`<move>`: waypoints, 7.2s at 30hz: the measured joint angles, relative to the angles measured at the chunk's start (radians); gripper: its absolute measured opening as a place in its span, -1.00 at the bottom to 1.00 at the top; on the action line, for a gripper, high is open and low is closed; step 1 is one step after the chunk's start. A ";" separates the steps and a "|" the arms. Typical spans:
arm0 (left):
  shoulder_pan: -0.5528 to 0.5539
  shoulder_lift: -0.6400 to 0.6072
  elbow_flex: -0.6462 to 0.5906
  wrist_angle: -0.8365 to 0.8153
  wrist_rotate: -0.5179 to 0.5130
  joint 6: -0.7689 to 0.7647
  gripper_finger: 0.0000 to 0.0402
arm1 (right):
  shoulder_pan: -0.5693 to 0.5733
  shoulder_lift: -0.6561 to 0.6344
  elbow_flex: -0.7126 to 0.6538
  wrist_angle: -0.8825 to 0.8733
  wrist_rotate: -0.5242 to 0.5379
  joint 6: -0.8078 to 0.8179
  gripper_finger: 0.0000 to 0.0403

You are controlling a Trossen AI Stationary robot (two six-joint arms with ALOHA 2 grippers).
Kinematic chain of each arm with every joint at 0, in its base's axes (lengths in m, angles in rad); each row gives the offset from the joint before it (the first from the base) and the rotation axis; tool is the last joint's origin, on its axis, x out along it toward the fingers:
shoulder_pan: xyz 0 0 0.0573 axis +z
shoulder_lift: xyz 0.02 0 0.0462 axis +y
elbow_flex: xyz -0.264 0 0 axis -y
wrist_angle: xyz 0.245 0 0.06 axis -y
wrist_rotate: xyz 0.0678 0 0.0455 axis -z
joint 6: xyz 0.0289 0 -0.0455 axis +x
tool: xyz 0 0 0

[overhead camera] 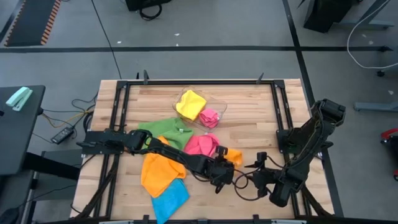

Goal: Fold microfiber towels
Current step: Put the right orange towel into the transparent bin, then fold the pink microfiber cloth

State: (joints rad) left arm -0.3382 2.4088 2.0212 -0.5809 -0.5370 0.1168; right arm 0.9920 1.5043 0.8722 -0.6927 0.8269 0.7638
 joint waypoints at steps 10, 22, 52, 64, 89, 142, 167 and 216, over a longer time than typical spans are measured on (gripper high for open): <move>0.030 -0.091 0.000 -0.059 -0.055 0.061 -0.87 | -0.001 -0.005 0.001 -0.085 0.039 0.080 -0.01; 0.137 -0.269 0.003 -0.152 -0.085 0.158 -0.87 | 0.000 -0.009 0.001 -0.097 0.036 0.097 -0.01; 0.615 -0.247 0.000 -0.524 0.013 0.393 -0.87 | 0.015 -0.009 0.000 -0.096 0.049 0.130 -0.01; 0.615 -0.212 0.000 -0.668 0.180 0.420 -0.87 | 0.032 -0.008 0.000 -0.071 0.056 0.131 -0.01; 0.590 -0.182 0.005 -0.825 0.218 0.286 0.20 | 0.038 -0.011 0.000 -0.044 0.082 0.126 -0.01; 0.542 -0.190 0.292 -0.934 0.356 0.026 -0.04 | 0.038 -0.012 0.000 -0.042 0.115 0.092 -0.01; 0.023 -0.190 0.243 -0.582 0.291 -0.516 -0.25 | 0.038 -0.012 0.000 -0.026 0.064 0.147 -0.01; 0.027 -0.772 -0.914 0.206 -0.140 -0.080 -0.92 | -0.488 -0.192 0.050 0.165 0.116 -0.526 -0.63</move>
State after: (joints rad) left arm -0.3108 1.6369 1.1077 -0.3751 -0.6766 0.0367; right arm 0.5040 1.3126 0.9226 -0.5277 0.9426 0.2382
